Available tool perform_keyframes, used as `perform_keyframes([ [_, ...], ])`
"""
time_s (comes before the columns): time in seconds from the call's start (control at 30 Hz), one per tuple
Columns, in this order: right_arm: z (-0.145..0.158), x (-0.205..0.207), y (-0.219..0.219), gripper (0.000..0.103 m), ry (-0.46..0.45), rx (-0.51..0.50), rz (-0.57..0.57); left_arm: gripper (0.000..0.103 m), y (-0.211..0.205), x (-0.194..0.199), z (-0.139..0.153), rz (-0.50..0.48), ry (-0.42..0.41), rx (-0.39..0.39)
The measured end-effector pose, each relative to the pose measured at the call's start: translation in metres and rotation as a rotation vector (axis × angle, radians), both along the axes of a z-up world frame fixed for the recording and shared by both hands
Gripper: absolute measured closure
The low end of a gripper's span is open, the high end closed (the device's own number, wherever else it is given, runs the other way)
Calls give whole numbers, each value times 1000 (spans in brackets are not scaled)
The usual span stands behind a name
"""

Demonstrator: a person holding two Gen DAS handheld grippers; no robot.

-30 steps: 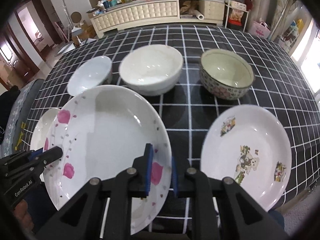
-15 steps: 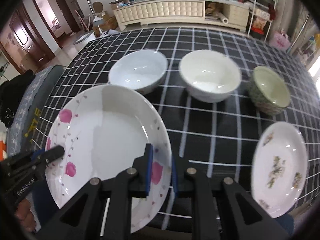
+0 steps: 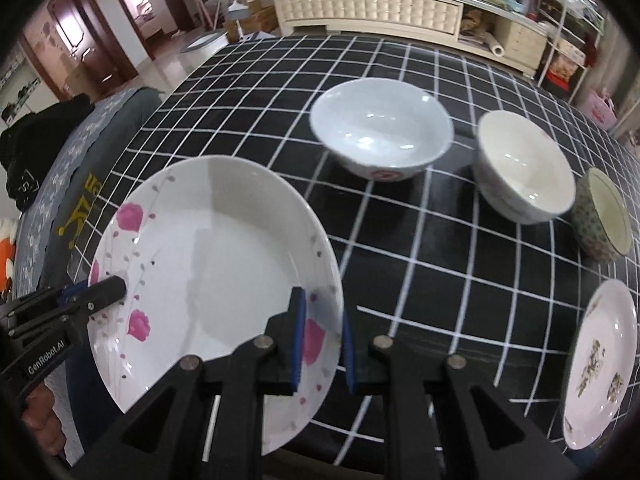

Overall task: Organize plates and bowls
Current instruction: 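Lift the pink-flower plate with the right gripper over the plain white plate, then lower the pink-flower plate onto the plain white plate and open the right gripper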

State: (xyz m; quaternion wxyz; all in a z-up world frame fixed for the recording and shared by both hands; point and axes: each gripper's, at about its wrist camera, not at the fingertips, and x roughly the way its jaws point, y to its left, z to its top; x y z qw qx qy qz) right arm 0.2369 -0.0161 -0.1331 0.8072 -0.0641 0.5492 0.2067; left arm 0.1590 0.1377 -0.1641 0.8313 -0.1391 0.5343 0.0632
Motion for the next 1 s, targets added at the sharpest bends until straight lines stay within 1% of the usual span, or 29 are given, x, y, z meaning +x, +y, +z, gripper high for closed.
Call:
perform_keyframes([
  [0.3,-8,2,18,82,13,-14,24,90,14,-1,-8,30,15,-1],
  [0.73,-18,8,23,82,34,-21,22,90,20,7,-16,31,30,1],
  [1.0,-24,13,26,83,50,-22,20,90,22,15,-17,29,28,18],
])
